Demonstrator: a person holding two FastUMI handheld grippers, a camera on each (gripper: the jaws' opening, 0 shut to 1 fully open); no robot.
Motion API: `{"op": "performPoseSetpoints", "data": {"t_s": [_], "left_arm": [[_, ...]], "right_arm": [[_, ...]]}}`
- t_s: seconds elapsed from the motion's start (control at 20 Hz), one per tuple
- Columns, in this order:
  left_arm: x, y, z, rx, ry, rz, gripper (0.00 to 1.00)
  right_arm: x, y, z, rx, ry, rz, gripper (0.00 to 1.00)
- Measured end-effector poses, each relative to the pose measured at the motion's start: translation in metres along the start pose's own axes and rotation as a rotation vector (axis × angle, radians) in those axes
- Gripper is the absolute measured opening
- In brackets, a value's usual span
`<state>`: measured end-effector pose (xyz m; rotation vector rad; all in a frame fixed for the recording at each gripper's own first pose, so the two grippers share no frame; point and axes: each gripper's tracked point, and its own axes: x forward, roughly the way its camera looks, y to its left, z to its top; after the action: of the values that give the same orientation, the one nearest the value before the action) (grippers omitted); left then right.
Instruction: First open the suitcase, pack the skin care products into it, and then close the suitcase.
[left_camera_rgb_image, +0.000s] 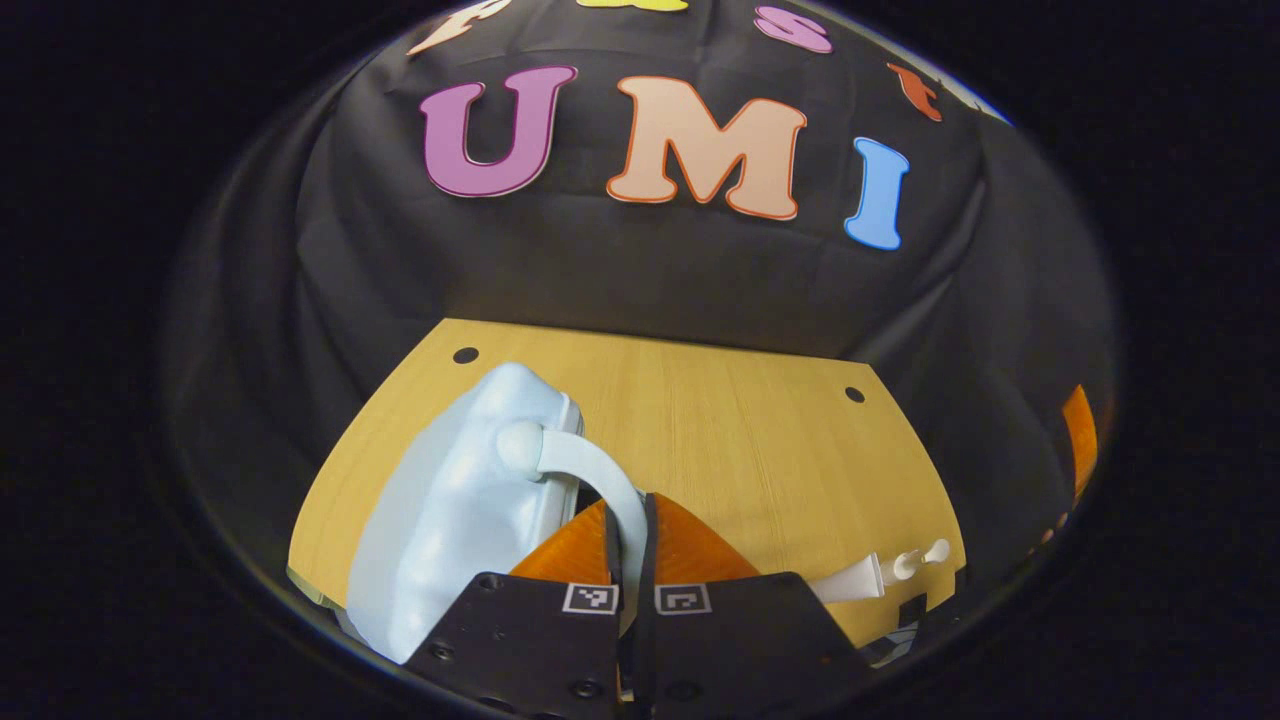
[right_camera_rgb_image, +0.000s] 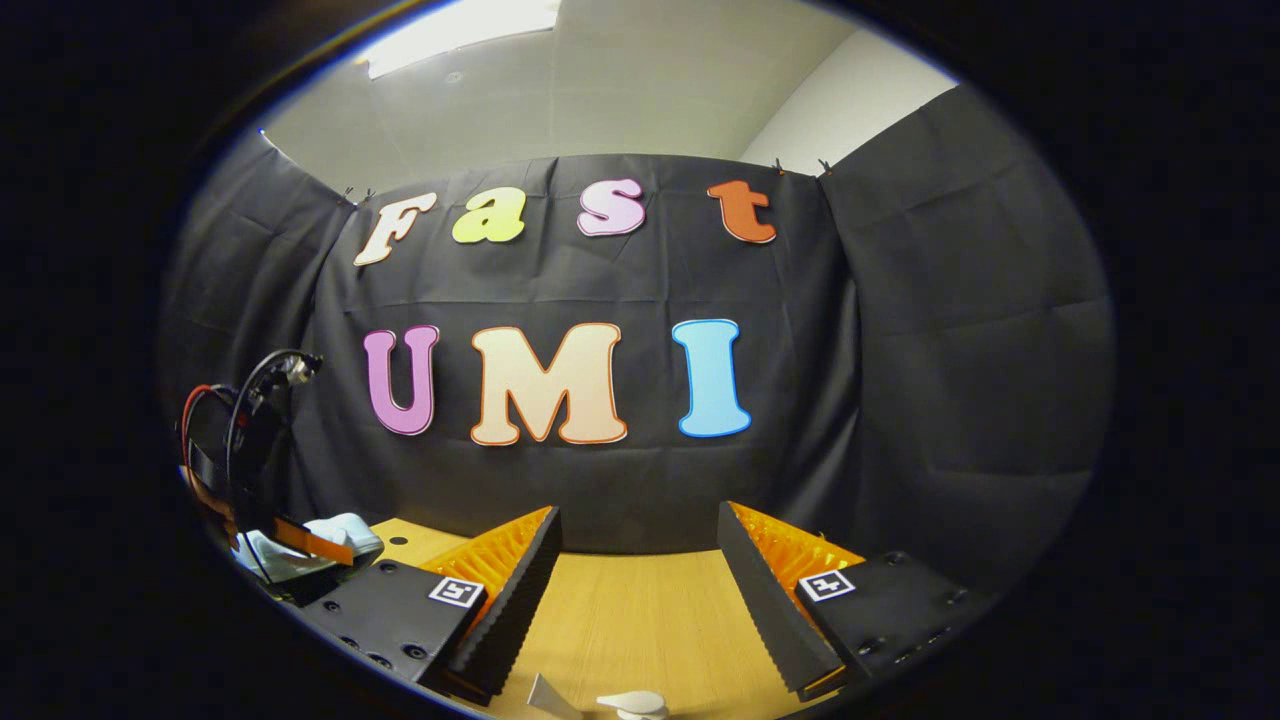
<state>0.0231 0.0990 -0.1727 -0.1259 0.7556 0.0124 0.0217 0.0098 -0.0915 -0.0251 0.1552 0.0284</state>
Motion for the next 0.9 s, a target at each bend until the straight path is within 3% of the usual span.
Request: {"op": "performPoseSetpoints", "data": {"t_s": [0.5,0.9], "left_arm": [[-0.028,0.085,0.043,-0.009,-0.082,0.036,0.00],[-0.040,0.176,0.062,-0.010,-0.122,0.118,0.00]], "right_arm": [[0.013,0.072,-0.011,0.016,0.014,0.054,0.98],[0.021,0.132,-0.011,0.032,0.002,0.058,0.98]]}}
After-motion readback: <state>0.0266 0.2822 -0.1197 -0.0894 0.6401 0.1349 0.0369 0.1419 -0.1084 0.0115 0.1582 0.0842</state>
